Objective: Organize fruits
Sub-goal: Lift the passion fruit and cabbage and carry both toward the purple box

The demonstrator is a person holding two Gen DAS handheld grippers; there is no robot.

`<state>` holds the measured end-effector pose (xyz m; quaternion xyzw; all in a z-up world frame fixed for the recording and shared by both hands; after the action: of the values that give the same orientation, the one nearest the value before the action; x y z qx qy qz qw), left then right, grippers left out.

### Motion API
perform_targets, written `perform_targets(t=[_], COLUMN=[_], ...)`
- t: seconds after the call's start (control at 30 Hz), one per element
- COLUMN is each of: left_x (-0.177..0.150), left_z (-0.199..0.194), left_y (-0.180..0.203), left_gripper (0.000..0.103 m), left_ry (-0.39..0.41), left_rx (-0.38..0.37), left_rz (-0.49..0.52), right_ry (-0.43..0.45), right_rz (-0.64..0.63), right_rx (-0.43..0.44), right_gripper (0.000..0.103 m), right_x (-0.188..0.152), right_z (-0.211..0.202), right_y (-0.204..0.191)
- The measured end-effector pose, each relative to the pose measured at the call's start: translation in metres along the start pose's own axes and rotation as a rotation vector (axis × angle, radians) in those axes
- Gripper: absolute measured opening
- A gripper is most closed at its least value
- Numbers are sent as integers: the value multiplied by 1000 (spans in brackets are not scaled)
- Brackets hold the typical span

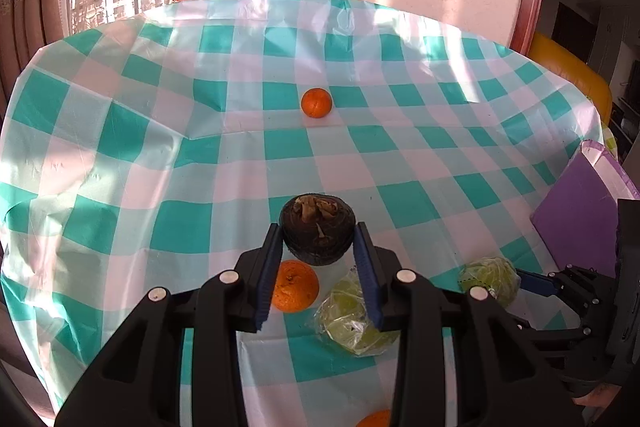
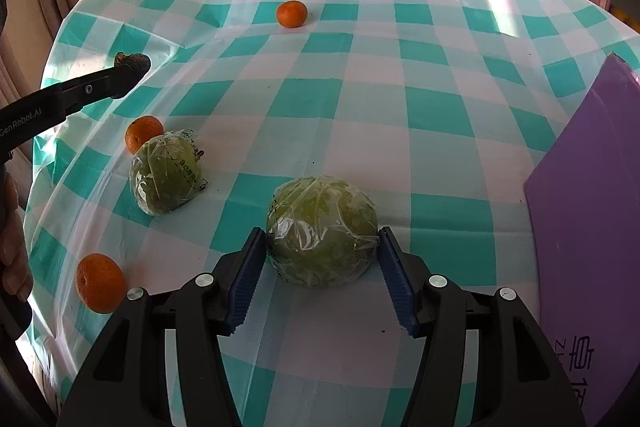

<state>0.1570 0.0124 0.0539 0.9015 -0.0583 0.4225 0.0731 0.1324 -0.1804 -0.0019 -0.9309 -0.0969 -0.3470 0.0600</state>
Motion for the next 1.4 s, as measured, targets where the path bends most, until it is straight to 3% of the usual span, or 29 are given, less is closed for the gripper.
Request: perform_targets(t=[0.2,0.23,0.3,0.43,0.9,1.4], left_x=[-3,-3,-2,-1,26,47], left_z=[1,1,0,-3,-27,-31], left_y=[12,13,14,19,63,144], left_gripper=[36,36,36,36,36,36], left_ry=[-8,-9,-7,-6,57,88], left_rx=[-20,-20,-22,-26,-65,-170], left_rz=[22,22,25,35,117,239], right_ry=[-2,-8,2,10,206,348], right_rz=[-23,-21,-21,-1,61,142], right_rx=[-13,-6,-7,9,21,-33], right_gripper=[69,61,57,57,57,57], right_x=[6,5,4,5,35,51], right_z=[9,11,11,3,-90,-164], right_y=[-3,-2,-2,0,22,96])
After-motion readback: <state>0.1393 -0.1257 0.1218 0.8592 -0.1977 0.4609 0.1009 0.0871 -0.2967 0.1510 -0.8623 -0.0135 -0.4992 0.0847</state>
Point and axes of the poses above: each gripper's, at about its wrist camera, not at the fingertips, and z roughly the way its jaws point, y to its right, x to its top, the point moved 1 cm from there along z, roughly the way its jaws point, and after that the axes turned 3 degrees about y, right-handed, at the moved point
